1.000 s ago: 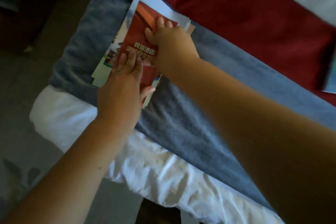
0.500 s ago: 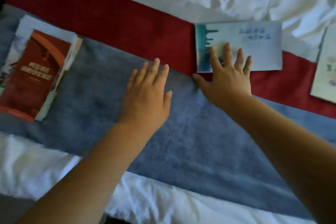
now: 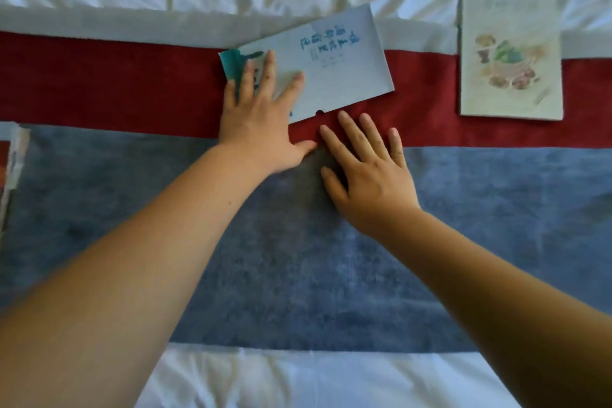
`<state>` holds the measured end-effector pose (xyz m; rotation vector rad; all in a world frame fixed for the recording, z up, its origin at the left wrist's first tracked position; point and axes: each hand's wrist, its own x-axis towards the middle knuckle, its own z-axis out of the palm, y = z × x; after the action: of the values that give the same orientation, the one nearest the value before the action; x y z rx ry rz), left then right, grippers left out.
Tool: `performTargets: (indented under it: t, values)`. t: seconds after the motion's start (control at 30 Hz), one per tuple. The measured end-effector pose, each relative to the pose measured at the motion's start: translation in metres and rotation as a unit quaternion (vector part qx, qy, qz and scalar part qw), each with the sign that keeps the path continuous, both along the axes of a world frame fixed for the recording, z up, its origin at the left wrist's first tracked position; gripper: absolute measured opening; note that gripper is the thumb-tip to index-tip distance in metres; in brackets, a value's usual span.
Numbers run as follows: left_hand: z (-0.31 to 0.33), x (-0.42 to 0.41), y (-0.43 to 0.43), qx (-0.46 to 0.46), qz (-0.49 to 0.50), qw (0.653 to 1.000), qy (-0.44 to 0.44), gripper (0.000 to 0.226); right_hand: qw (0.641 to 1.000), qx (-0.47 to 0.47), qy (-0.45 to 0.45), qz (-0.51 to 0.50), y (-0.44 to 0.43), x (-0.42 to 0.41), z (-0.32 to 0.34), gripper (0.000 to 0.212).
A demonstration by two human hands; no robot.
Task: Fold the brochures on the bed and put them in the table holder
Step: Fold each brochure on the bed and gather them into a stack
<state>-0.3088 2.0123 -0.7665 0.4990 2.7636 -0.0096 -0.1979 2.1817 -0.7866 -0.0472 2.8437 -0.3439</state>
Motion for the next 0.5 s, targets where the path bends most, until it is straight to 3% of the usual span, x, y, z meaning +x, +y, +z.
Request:
performTargets:
  t: [0.1, 0.27, 0.37, 0.5]
  values:
    - [0.001, -0.026, 0.014, -0.046, -0.009, 0.999, 0.003, 0.117, 0.996, 0.018, 0.010, -0.083, 0.039, -0.004, 0.005, 0.069]
    - [0.002, -0.041, 0.041, -0.047, -0.006, 0.999, -0.021, 0.114, 0.985, 0.021, -0.001, -0.170, 0.108, -0.021, 0.018, 0.071]
    - [0.002, -0.041, 0.053, -0.040, 0.019, 0.999, -0.031, 0.108, 0.983, -0.009, 0.005, -0.185, 0.134, -0.031, 0.023, 0.072]
    - [0.008, -0.031, 0.064, -0.104, 0.022, 0.994, -0.019, 0.112, 0.984, 0.042, 0.053, -0.165, 0.151, -0.040, 0.024, 0.075]
